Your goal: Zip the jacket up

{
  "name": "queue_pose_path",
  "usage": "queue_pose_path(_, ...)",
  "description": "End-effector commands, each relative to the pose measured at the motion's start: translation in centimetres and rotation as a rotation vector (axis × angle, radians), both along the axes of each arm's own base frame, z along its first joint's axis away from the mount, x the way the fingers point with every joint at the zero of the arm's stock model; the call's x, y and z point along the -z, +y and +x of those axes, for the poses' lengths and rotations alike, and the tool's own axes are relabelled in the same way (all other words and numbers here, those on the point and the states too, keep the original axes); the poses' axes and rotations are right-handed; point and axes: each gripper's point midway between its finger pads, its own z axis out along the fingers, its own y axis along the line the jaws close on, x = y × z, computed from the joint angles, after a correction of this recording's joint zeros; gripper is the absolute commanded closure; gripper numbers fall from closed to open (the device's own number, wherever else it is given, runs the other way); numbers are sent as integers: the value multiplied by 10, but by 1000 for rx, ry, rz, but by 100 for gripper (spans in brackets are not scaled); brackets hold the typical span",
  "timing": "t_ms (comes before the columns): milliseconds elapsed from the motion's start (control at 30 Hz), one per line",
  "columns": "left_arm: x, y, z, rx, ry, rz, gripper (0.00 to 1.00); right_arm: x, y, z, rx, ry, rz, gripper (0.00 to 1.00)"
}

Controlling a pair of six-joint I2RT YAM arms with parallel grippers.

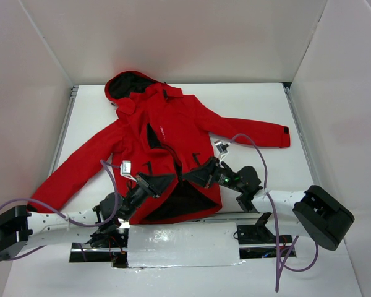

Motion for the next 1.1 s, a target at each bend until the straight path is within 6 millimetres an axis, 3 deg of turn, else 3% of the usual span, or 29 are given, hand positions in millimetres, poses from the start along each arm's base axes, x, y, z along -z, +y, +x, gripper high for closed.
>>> queue_pose_path(0, -17, -1, -4, 24, -25, -64, 100, -60, -7, -3, 15, -196, 158, 100)
queue_pose_path(433, -15, 0, -1, 9, -14, -54, 100, -61, -7, -3, 15, -201, 151, 100)
queue_pose_path(1067, -29, 6, 5, -44, -37, -41, 100, -45, -8, -7, 2, -184, 117, 100)
